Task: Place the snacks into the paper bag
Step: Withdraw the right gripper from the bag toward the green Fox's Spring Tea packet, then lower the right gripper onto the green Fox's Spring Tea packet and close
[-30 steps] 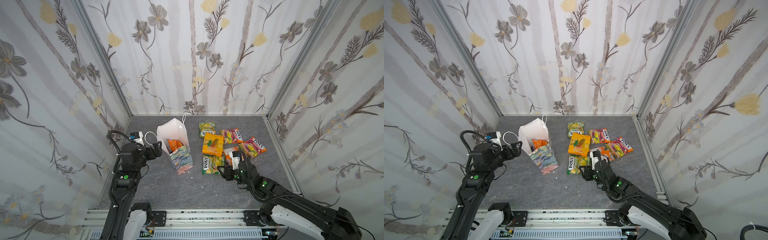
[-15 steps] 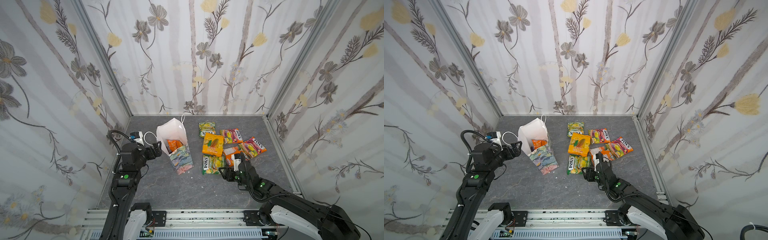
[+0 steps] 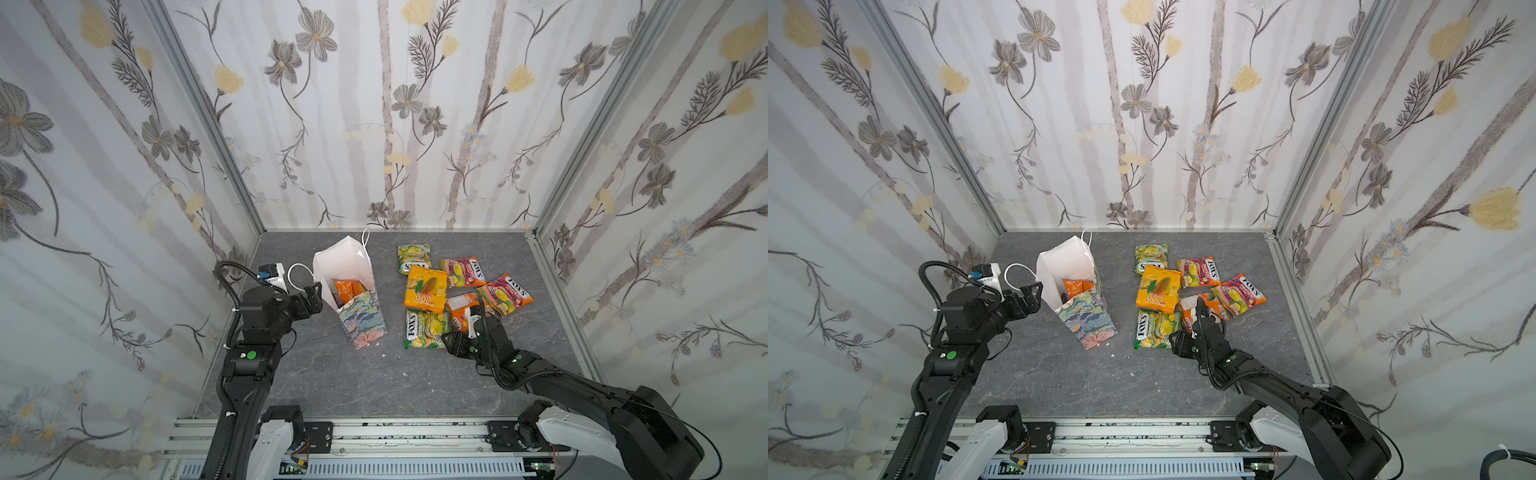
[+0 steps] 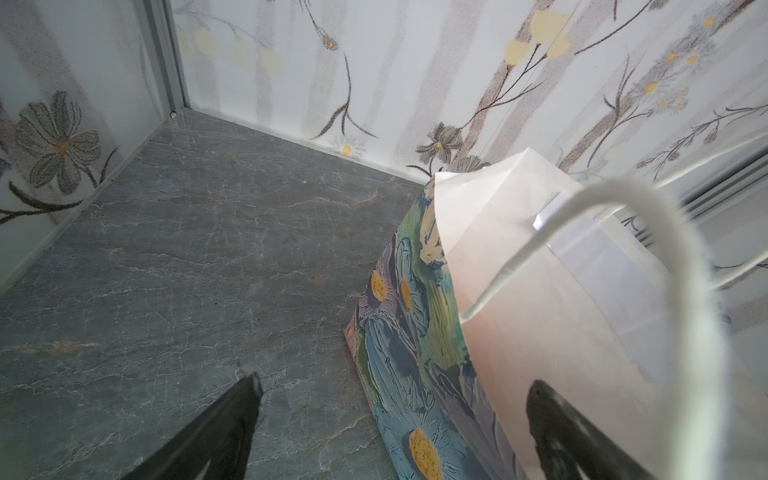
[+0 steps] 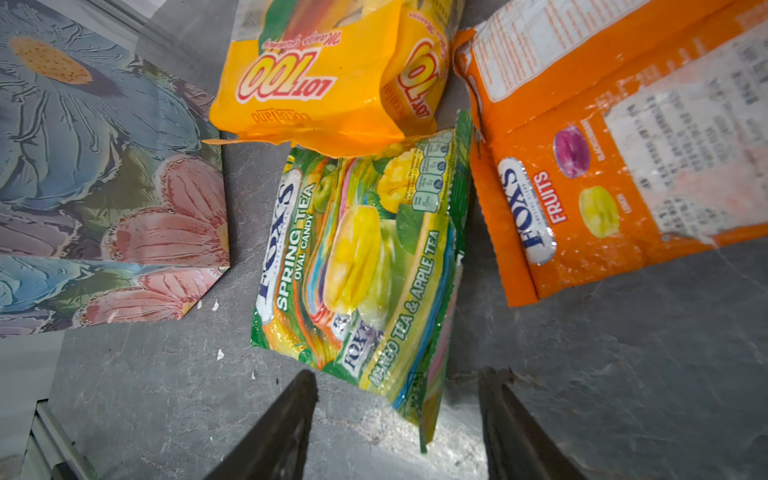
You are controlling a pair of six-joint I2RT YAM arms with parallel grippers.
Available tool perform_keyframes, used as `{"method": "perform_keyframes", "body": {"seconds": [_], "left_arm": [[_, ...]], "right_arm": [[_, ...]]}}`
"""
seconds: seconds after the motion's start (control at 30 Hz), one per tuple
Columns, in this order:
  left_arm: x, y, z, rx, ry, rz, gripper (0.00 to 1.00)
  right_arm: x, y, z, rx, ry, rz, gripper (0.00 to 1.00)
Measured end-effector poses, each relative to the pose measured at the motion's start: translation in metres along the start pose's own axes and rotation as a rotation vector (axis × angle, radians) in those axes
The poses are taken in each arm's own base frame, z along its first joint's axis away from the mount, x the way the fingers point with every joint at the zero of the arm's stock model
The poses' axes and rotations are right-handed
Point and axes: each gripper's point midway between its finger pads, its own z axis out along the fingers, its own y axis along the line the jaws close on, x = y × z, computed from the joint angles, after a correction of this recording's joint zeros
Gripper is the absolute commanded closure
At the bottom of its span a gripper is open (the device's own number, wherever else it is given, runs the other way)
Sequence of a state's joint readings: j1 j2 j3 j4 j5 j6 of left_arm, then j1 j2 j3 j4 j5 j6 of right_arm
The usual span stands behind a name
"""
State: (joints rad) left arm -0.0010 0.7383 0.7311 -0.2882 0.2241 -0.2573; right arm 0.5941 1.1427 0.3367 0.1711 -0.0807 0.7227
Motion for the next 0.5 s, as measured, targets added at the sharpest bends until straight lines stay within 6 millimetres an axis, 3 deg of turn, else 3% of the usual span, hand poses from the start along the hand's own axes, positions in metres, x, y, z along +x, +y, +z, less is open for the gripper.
{"method": "perform_keyframes", "body": {"seconds": [0.5], "left_arm": [[-0.002,-0.002,-0.003,0.010,-0.011,0.007,0.00]], "right_arm": [[0.003,-0.008,0.018,-0.020,0.018,0.016,0.40]]}}
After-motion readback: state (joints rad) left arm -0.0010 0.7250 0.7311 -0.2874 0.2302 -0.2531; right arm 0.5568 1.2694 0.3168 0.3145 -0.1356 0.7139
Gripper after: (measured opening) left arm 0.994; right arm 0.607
